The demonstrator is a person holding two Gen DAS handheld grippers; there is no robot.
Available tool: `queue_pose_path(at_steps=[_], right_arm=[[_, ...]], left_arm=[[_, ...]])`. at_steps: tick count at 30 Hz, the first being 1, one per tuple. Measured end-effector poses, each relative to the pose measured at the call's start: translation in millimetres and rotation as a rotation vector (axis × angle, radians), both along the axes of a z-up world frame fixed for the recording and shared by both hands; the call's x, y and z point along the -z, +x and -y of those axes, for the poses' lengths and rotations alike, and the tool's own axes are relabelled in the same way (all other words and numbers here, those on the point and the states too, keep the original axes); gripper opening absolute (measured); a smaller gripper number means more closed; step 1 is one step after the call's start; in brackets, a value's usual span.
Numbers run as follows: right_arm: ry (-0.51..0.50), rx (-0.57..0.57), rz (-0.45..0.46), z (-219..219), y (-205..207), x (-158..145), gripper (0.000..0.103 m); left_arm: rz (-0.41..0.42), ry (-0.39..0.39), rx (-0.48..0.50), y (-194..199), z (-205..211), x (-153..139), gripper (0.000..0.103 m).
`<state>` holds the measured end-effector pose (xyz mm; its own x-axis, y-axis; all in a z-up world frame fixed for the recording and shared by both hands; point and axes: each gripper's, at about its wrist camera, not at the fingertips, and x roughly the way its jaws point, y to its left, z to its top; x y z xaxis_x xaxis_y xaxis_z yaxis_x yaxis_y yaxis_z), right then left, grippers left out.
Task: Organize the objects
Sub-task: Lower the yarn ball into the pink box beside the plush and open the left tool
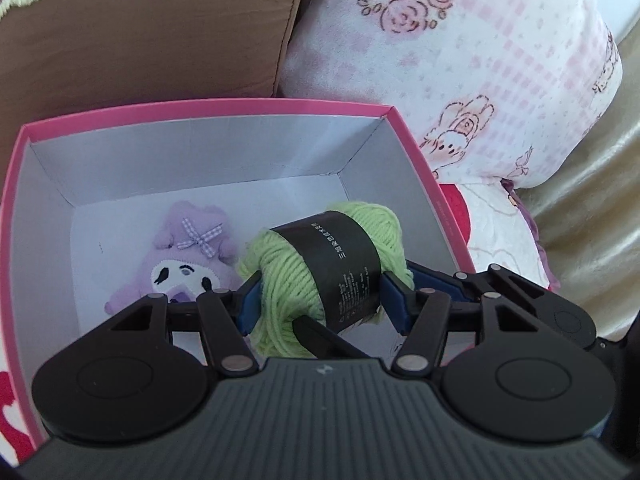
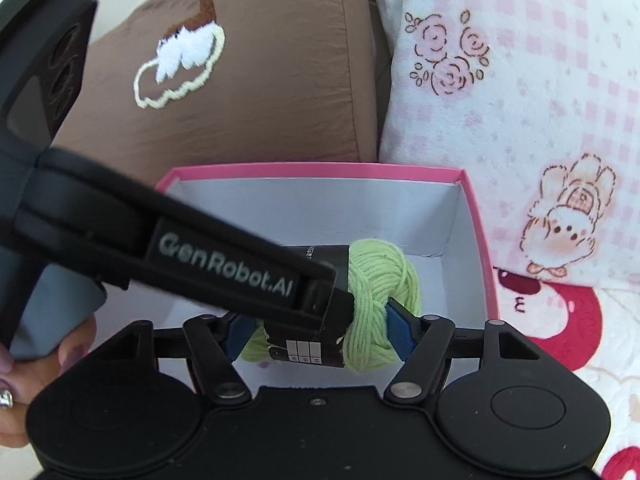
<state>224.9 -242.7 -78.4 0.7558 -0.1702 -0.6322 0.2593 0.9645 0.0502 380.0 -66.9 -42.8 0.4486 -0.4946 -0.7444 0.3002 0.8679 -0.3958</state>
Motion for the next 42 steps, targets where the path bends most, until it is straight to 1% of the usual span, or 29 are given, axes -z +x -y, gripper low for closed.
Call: queue_pose_path(at_steps=[2, 5, 10, 12, 14, 16, 17, 20, 22, 25, 29, 31, 33, 34, 35, 36, 38, 39, 42], right_arm=[[-0.032, -0.007, 0.009, 0.2, -1.2, 1.8, 0.070], [-0.039, -0.007, 0.012, 3.8, -2.0, 4.1, 0.069], [-0.047, -0.026, -0.005, 2.0, 1.3, 9.9, 0.065], [-0.033, -0.043, -0.002, 3.3, 0.3, 11.6, 0.061], [-0.034, -0.061, 0.003, 4.1, -2.2, 11.3, 0.059], [-0.050, -0.078, 0.001, 4.4, -3.8, 11.3, 0.059], [-0.041, -0.078, -0.002, 5.7, -2.7, 11.6, 0.058], [-0.009, -0.069, -0.020, 10.4, 0.8, 14.7, 0.057], [-0.018, -0.067, -0.044, 9.9, 2.6, 17.2, 0.057], [-0.031, -0.058, -0.057, 7.6, 4.1, 18.6, 0.057], [-0.026, -0.036, -0.063, 10.5, 4.6, 20.2, 0.057], [-0.026, -0.016, -0.055, 12.8, 4.4, 20.5, 0.057], [-0.046, -0.004, -0.016, 12.7, 1.9, 18.2, 0.056], [-0.052, -0.014, 0.011, 12.6, 0.3, 16.0, 0.053], [-0.043, -0.037, 0.017, 13.0, -1.1, 14.7, 0.051], [-0.048, -0.044, 0.008, 13.5, -1.5, 14.0, 0.051], [-0.076, -0.041, -0.029, 16.1, -0.7, 14.7, 0.051], [-0.079, -0.043, -0.040, 17.5, -1.7, 14.7, 0.046], [-0.062, -0.051, -0.045, 22.3, -5.1, 10.7, 0.044]], left_arm=[[-0.009, -0.029, -0.003, 4.3, -2.4, 3.8, 0.059], [0.004, -0.051, 0.012, 6.6, -4.6, 6.3, 0.058], [-0.004, -0.026, 0.004, 10.4, -4.6, 12.0, 0.058], [-0.001, -0.012, -0.004, 11.5, -4.7, 15.3, 0.058], [-0.010, -0.021, -0.010, 12.4, -6.0, 17.7, 0.058], [-0.025, -0.033, -0.015, 14.1, -7.2, 18.7, 0.058], [-0.032, -0.030, -0.018, 15.5, -6.5, 19.1, 0.058], [-0.036, 0.004, -0.011, 17.7, -0.4, 22.5, 0.058], [-0.039, 0.017, -0.013, 17.2, 2.7, 25.8, 0.059], [-0.026, 0.025, -0.033, 12.9, 2.8, 25.8, 0.060], [-0.060, -0.021, -0.087, 12.6, -7.0, 25.3, 0.060], [-0.050, -0.031, -0.108, 10.9, -10.5, 23.7, 0.060], [-0.056, -0.032, -0.105, 10.0, -11.6, 23.9, 0.057], [-0.063, -0.035, -0.112, 9.8, -11.8, 24.8, 0.056], [-0.070, -0.042, -0.127, 9.8, -12.4, 25.5, 0.051], [-0.077, -0.045, -0.136, 9.9, -11.7, 26.2, 0.046], [-0.068, -0.051, -0.148, 9.0, -9.0, 26.0, 0.039], [-0.059, -0.051, -0.148, 8.4, -7.3, 25.7, 0.038], [-0.076, -0.060, -0.138, 9.2, 0.3, 29.2, 0.037]])
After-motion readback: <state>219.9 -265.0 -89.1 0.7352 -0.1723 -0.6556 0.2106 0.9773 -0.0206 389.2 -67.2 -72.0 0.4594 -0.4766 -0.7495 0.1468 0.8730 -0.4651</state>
